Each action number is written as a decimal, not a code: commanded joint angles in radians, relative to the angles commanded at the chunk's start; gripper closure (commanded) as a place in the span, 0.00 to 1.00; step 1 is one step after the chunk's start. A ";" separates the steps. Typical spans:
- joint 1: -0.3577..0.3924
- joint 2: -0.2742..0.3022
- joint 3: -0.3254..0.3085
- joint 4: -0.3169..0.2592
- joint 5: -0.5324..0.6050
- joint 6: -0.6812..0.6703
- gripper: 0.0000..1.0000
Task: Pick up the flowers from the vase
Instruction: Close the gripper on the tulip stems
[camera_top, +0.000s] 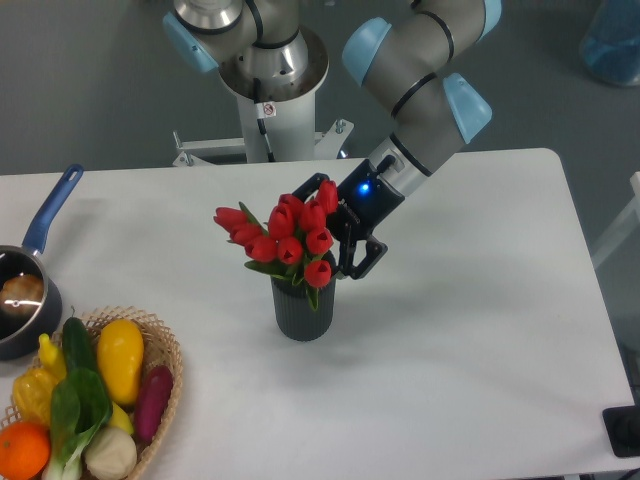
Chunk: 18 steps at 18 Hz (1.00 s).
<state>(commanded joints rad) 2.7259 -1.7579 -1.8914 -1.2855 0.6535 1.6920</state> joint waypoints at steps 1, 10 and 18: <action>0.000 0.000 0.002 0.002 -0.002 0.002 0.06; 0.006 0.002 0.002 0.005 -0.048 0.014 0.01; 0.003 0.012 -0.002 0.003 -0.040 0.003 0.27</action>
<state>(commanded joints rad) 2.7290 -1.7457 -1.8929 -1.2824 0.6135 1.6950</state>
